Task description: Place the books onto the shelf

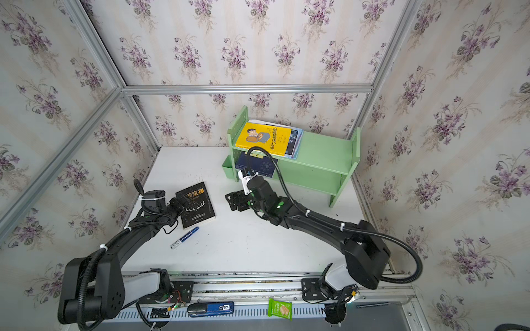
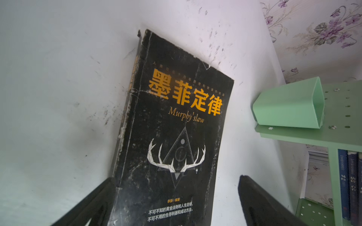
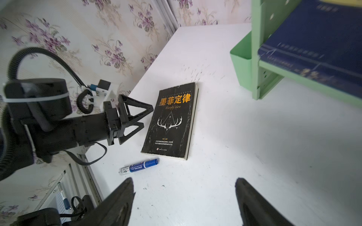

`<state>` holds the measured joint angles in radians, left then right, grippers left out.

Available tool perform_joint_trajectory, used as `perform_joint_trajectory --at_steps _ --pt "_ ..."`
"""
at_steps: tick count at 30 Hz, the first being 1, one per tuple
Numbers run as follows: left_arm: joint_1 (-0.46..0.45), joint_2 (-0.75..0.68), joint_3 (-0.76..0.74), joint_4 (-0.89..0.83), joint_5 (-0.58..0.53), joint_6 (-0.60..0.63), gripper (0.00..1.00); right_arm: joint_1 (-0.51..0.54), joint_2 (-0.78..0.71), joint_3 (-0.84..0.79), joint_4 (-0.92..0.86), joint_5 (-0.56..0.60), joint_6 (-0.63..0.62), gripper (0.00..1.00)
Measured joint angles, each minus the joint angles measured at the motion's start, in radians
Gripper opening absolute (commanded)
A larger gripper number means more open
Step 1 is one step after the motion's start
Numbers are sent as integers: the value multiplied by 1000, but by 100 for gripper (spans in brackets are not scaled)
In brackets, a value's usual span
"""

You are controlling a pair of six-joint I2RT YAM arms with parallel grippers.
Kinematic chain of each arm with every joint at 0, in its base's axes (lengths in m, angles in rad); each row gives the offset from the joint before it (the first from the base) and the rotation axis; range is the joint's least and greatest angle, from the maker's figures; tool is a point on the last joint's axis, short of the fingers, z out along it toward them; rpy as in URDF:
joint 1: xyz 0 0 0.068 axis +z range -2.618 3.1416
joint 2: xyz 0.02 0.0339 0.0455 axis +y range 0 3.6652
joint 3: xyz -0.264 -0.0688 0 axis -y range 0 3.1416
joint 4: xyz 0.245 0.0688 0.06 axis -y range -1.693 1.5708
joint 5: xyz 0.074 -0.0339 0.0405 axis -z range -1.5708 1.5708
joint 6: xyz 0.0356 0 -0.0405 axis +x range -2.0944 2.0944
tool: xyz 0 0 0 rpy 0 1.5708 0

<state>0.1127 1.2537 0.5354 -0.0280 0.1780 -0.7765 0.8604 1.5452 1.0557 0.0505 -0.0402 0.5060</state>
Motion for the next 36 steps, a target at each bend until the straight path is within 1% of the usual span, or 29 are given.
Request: perform_joint_trajectory --at_steps 4,9,14,19,24,28,32,36 --pt "12 43 -3 -4 -10 8 99 24 156 60 62 -1 22 80" --pt "21 90 -4 2 -16 16 99 57 314 154 106 -3 29 77" --pt "24 137 2 79 4 33 99 76 469 252 119 4 48 76" --pt "24 183 13 148 41 51 99 77 584 337 115 39 63 75" --pt "24 222 28 190 78 64 99 77 674 430 85 77 73 74" --pt "24 243 37 212 111 76 99 77 732 502 42 81 73 69" --pt "11 255 26 257 151 76 98 77 741 514 25 90 73 65" --pt "-34 269 20 297 175 77 98 72 721 484 22 106 72 60"
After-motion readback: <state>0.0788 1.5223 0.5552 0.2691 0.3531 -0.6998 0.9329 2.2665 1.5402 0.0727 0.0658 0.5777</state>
